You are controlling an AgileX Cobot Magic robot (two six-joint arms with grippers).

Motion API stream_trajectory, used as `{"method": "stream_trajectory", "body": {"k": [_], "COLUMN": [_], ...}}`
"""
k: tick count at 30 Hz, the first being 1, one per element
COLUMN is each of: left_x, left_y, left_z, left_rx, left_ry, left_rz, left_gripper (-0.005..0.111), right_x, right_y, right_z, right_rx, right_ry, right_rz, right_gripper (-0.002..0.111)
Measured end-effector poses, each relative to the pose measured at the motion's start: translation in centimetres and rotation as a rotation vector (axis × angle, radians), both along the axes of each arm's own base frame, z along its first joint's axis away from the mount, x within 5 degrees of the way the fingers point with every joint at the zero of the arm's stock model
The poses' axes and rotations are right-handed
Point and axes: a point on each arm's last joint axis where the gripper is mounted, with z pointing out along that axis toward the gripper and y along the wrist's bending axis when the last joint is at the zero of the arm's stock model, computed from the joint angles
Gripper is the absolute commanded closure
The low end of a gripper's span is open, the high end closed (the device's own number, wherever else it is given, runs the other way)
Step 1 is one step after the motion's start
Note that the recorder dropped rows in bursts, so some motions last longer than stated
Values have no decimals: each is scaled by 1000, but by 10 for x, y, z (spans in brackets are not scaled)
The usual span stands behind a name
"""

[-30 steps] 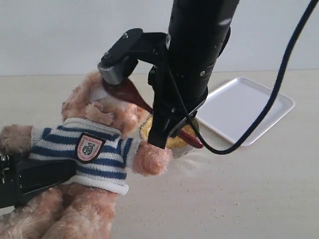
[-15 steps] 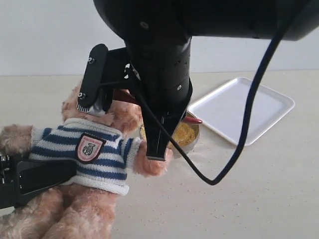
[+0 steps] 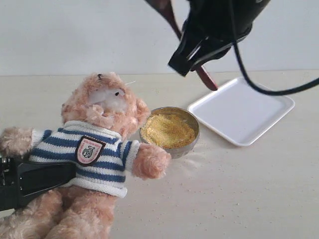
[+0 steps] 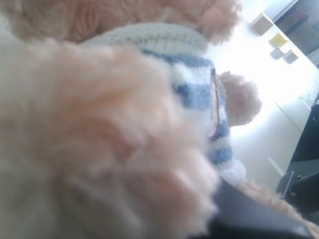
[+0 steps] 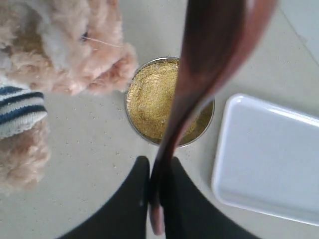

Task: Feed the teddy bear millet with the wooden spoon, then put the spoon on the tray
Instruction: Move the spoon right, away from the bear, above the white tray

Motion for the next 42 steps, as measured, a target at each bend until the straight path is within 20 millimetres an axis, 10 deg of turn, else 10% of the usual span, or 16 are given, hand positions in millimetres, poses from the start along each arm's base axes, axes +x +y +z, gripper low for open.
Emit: {"method": "stream_trajectory", "body": {"k": [19,32,42], "left_x": [-1,0,0], "left_y": [0,1,1], "left_z": [-2,-3,-3], "left_rx": [17,25,28], "left_ry": [13,16,16], "left_rz": [-5,4,4], "left_gripper": [102,102,102], "right_x": [78,122,156], "right_y": [-111,-106,-95], "right_z": [-100,-187,-200], "right_rx": [333,323,350], "right_ry": [63,215,263], "right_rz": [-496,-625,-631], "right_gripper": [108,108,108]}}
